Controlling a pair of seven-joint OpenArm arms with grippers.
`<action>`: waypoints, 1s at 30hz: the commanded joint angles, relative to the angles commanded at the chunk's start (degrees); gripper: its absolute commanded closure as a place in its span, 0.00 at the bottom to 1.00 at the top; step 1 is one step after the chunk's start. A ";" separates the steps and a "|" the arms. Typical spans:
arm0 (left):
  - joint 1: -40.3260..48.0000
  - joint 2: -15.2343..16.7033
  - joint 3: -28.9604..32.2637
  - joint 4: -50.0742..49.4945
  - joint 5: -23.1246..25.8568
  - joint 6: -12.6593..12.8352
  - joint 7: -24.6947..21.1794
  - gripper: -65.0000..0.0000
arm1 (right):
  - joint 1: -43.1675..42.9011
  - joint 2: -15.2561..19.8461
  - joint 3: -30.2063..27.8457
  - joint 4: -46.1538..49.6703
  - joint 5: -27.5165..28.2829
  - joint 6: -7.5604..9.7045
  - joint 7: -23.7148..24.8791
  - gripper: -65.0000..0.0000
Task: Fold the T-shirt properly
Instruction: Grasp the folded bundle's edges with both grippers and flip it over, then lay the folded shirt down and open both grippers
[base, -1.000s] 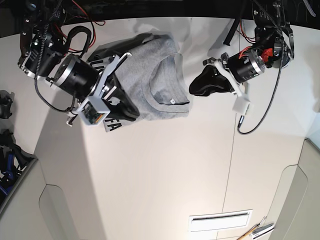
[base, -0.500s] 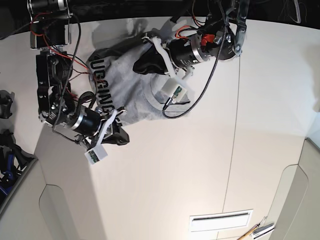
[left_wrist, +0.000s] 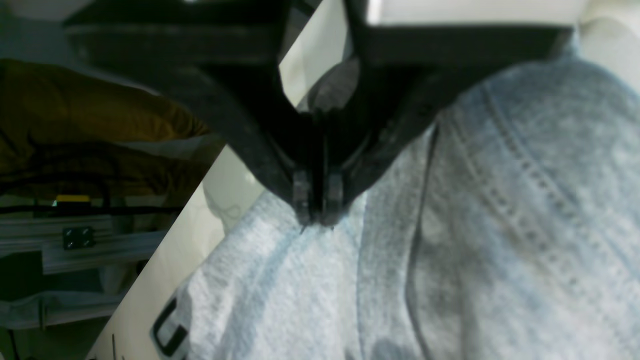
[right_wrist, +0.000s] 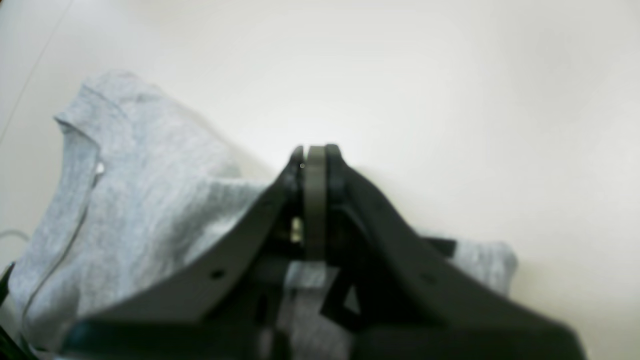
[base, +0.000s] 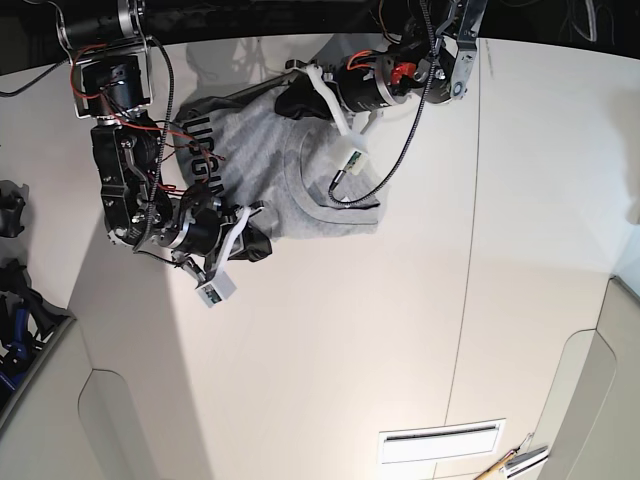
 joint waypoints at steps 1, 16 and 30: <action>0.00 0.00 -0.07 0.00 0.96 0.00 0.00 0.95 | 0.00 0.02 0.02 0.00 -0.02 0.00 -0.02 1.00; -6.54 -4.98 -13.86 -1.18 4.57 0.00 -0.02 0.95 | -0.33 0.02 0.02 0.24 6.05 0.02 -4.94 1.00; -22.08 -6.64 -14.25 -19.28 6.73 0.00 -1.53 0.95 | -14.88 -0.11 0.07 13.92 10.32 0.02 -6.12 1.00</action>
